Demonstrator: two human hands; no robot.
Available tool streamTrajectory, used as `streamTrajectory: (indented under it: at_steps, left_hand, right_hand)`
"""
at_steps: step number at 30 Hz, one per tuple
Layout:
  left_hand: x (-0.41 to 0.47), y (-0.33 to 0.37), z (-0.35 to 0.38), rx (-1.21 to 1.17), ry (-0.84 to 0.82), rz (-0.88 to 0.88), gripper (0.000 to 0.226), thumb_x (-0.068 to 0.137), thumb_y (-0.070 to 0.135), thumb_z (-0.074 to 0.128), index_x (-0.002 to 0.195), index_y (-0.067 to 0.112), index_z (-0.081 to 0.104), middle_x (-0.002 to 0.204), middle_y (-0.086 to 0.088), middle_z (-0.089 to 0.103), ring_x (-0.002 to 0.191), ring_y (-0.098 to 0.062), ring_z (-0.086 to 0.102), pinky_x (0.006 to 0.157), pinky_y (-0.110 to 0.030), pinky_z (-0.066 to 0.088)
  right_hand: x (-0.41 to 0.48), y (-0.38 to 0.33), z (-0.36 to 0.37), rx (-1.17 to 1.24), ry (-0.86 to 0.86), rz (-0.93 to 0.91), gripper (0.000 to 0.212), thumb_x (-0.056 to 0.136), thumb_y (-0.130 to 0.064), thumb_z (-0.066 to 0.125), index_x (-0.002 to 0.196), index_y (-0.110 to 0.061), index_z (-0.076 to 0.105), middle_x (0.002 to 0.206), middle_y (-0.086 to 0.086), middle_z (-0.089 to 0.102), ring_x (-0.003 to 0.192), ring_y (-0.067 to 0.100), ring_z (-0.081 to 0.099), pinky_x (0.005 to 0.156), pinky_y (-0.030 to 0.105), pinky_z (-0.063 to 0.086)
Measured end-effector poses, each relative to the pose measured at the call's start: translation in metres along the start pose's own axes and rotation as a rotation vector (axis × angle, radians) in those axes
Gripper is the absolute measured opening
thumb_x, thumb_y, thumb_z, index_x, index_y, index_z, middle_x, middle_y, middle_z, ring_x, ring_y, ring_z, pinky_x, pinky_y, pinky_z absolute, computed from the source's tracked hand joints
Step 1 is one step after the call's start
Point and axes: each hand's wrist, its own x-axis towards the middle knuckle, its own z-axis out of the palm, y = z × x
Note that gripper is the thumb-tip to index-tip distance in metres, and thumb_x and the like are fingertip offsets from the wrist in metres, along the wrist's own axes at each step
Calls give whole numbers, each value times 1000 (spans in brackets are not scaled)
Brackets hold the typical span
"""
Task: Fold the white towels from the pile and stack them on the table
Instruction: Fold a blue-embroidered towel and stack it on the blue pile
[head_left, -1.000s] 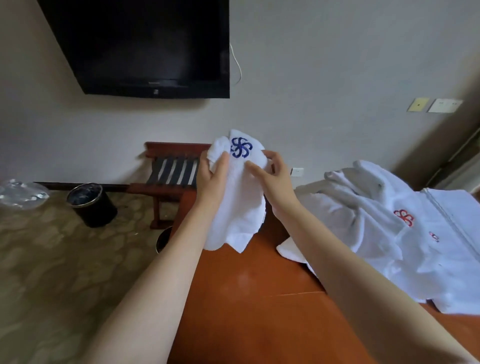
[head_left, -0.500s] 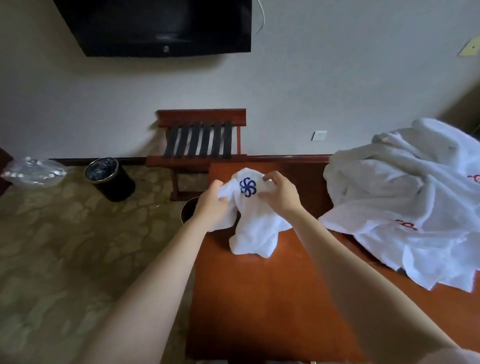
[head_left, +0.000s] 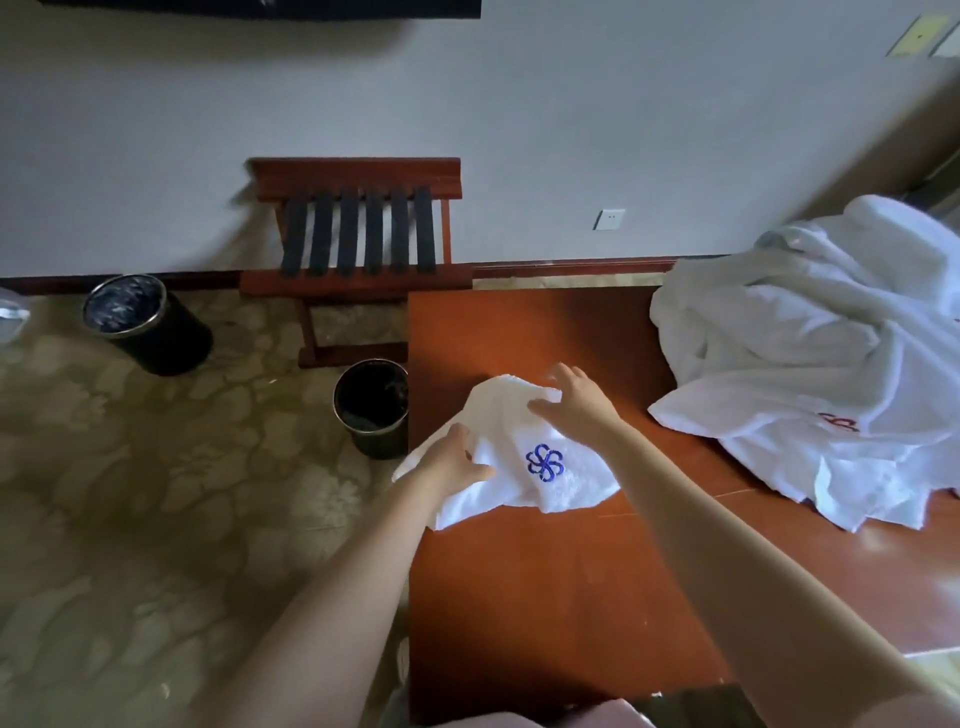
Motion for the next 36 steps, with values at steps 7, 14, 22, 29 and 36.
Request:
streamTrajectory:
  at_steps: [7,14,22,29,36]
  left_hand:
    - [14,10,-2,-55,18,-52,61,85,30,61,139,11,38,134,-8,48,116,-24,51,95,-37,45]
    - [25,20,-28,-477,100,1,93,73,56,69,148,28,23,151,4,30,132,-18,38,99,-33,36]
    - [24,75,-64,-437,-153,100,110,60,52,84,149,32,23,148,-3,39,133,-23,40,111,-44,32]
    - [-1,83,-59,-298,-125,141,52,68,36,83,111,12,64,105,-4,68,97,-22,65,91,-39,52]
    - [-22,65,-66,-63,-170,235,42,72,39,78,94,6,64,80,7,56,76,-11,53,68,-22,40]
  right_hand:
    - [20,-10,29,-138,-97,364,90,67,-63,67,138,-20,32,134,2,47,126,25,40,98,39,37]
    - [28,0,-10,275,19,213,27,71,-13,77,96,-16,67,86,-2,61,81,18,59,61,22,44]
    - [-18,-21,-93,680,-85,-386,29,79,8,68,73,-20,70,71,-13,68,70,0,60,69,13,47]
    - [-32,5,-90,484,154,-282,31,77,-4,71,100,-24,67,68,-10,49,64,10,46,53,11,35]
    - [-53,26,-50,-32,-196,-90,32,85,-40,54,57,-25,58,61,-7,42,60,13,38,55,24,30]
